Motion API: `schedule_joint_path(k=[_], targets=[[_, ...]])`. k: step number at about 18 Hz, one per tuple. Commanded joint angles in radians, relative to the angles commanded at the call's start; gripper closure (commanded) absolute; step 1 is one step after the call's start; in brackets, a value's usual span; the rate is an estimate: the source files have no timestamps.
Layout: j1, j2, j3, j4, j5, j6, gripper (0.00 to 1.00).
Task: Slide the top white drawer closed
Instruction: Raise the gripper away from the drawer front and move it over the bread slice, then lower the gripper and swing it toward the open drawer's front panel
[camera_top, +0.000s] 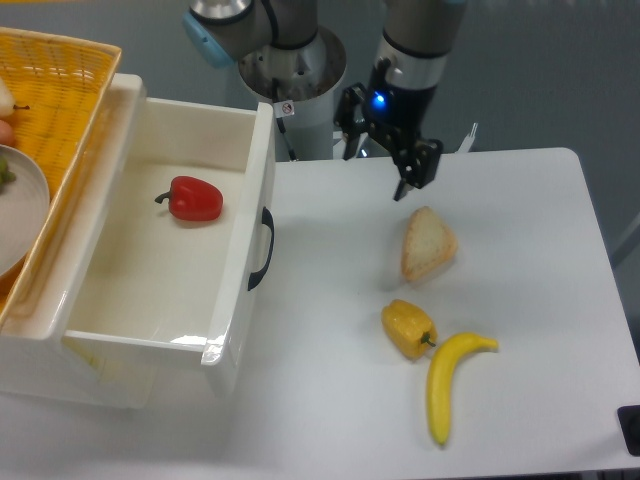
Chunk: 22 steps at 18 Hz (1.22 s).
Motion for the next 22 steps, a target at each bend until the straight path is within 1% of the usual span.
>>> schedule_joint_path(k=[4, 7, 8, 11, 12, 14, 15, 17, 22], targets=[[-0.006, -0.018, -0.003, -0.003, 0.000, -0.086, 0.00], [-0.018, -0.040, -0.002, 0.005, -0.005, -0.284, 0.00], [-0.034, -0.055, 0.000, 0.009, -0.003, -0.322, 0.00], [-0.066, -0.089, 0.005, 0.041, -0.003, -0.424, 0.00], [-0.081, -0.103, 0.003, 0.061, -0.003, -0.453, 0.00], [-0.106, -0.129, 0.003, 0.100, -0.002, -0.491, 0.00], [-0.109, -0.138, 0.005, 0.106, -0.002, -0.502, 0.00], [-0.118, -0.149, 0.005, 0.107, -0.002, -0.507, 0.00], [-0.152, -0.218, 0.029, 0.114, 0.002, -0.505, 0.00]])
